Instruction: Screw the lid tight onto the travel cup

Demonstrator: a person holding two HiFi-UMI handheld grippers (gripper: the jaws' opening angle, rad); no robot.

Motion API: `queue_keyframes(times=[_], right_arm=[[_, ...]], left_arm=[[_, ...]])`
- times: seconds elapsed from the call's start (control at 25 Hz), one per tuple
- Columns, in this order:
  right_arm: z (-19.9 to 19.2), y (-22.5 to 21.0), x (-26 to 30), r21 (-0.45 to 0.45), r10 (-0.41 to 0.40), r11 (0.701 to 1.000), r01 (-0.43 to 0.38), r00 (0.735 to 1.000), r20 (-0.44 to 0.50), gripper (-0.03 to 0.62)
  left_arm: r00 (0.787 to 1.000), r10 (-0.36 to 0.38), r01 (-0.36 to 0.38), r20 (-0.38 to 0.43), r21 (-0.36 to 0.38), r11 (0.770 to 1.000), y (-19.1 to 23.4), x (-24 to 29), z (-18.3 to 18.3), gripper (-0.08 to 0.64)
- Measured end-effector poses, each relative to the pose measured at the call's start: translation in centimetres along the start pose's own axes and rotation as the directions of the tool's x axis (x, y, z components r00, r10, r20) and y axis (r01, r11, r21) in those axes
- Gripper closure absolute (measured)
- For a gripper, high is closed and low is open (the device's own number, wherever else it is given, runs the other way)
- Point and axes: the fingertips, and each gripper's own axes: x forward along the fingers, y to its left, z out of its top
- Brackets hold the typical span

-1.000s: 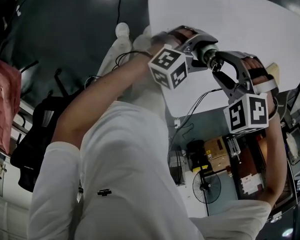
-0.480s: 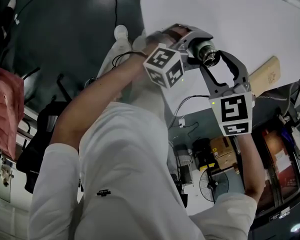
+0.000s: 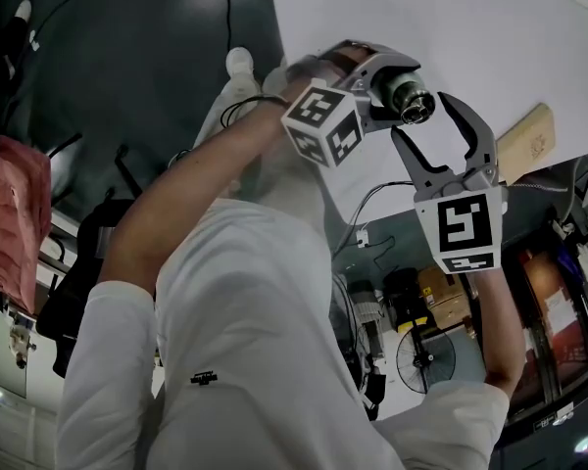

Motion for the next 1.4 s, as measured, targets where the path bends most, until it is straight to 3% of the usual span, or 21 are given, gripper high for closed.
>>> queue_keyframes(times=[0.16,0.24,0.32,0.44,0.56,0.64,0.8,0.88,0.96,1.0,1.04,1.12,1.2,1.28,1.32,1.4], right_arm=[[0.1,0.0,-0.6,-0.175,0.031,0.984,-0.039,0.998,-0.046,0.319],[0.1,0.3,-0.9,-0.313,0.063,0.946,-0.082,0.996,-0.070,0.319],[0.0,0.8,-1.1,-0.467,0.099,0.874,-0.139,0.989,-0.109,0.319],[-0.5,1.1,-0.8,-0.655,0.121,0.728,-0.202,0.978,-0.168,0.321],[-1.0,0.9,0.0,-0.778,0.101,0.583,-0.234,0.971,-0.216,0.321],[-1.4,0.8,0.5,-0.823,0.086,0.502,-0.265,0.963,-0.257,0.321],[-1.7,0.9,1.1,-0.870,0.077,0.378,-0.316,0.947,-0.310,0.331],[-1.8,1.0,1.2,-0.880,0.078,0.342,-0.330,0.943,-0.324,0.367],[-1.8,1.0,1.3,-0.874,0.078,0.357,-0.331,0.942,-0.325,0.368],[-1.7,0.9,1.3,-0.862,0.082,0.389,-0.325,0.944,-0.319,0.368],[-1.7,0.9,1.4,-0.840,0.091,0.442,-0.316,0.947,-0.308,0.370],[-1.5,0.7,1.4,-0.754,0.119,0.589,-0.291,0.954,-0.275,0.370],[-1.2,0.5,1.3,-0.623,0.133,0.741,-0.249,0.965,-0.227,0.370],[-0.9,0.1,1.4,-0.458,0.110,0.871,-0.177,0.979,-0.169,0.370],[-0.8,-0.1,1.4,-0.368,0.088,0.920,-0.135,0.986,-0.143,0.370],[-0.8,-0.4,1.4,-0.225,0.035,0.973,-0.059,0.993,-0.112,0.370]], left_arm=[[1.000,0.000,0.000,0.000,-0.001,1.000,0.0,-0.1,0.0,0.207],[1.000,-0.001,0.001,0.001,-0.001,1.000,0.0,-0.1,0.0,0.207],[1.000,-0.001,0.001,0.001,-0.002,1.000,0.0,-0.1,0.0,0.207],[1.000,0.000,0.000,0.003,-0.002,1.000,0.0,-0.1,0.0,0.207],[1.000,0.000,0.000,0.004,-0.003,1.000,0.0,0.0,-0.1,0.206],[1.000,0.000,0.000,0.004,-0.004,1.000,0.1,0.0,-0.1,0.207],[1.000,-0.001,0.001,0.008,-0.004,1.000,0.0,-0.1,0.0,0.207],[1.000,-0.001,0.001,0.011,-0.003,1.000,0.0,-0.1,0.1,0.207],[1.000,0.000,0.000,0.011,-0.001,1.000,0.1,-0.1,0.1,0.207],[1.000,0.001,-0.001,0.011,-0.001,1.000,0.1,-0.1,0.1,0.206],[1.000,0.002,-0.002,0.010,-0.001,1.000,0.2,-0.1,0.1,0.207],[1.000,0.002,-0.002,0.008,-0.002,1.000,0.1,0.0,0.1,0.207],[1.000,0.001,-0.001,0.009,-0.003,1.000,0.0,0.0,0.1,0.206],[1.000,0.002,-0.002,0.010,-0.002,1.000,0.0,-0.1,0.2,0.207],[1.000,0.004,-0.004,0.010,-0.002,1.000,0.0,-0.1,0.1,0.207],[1.000,0.004,-0.004,0.009,-0.001,1.000,0.0,-0.1,0.1,0.206]])
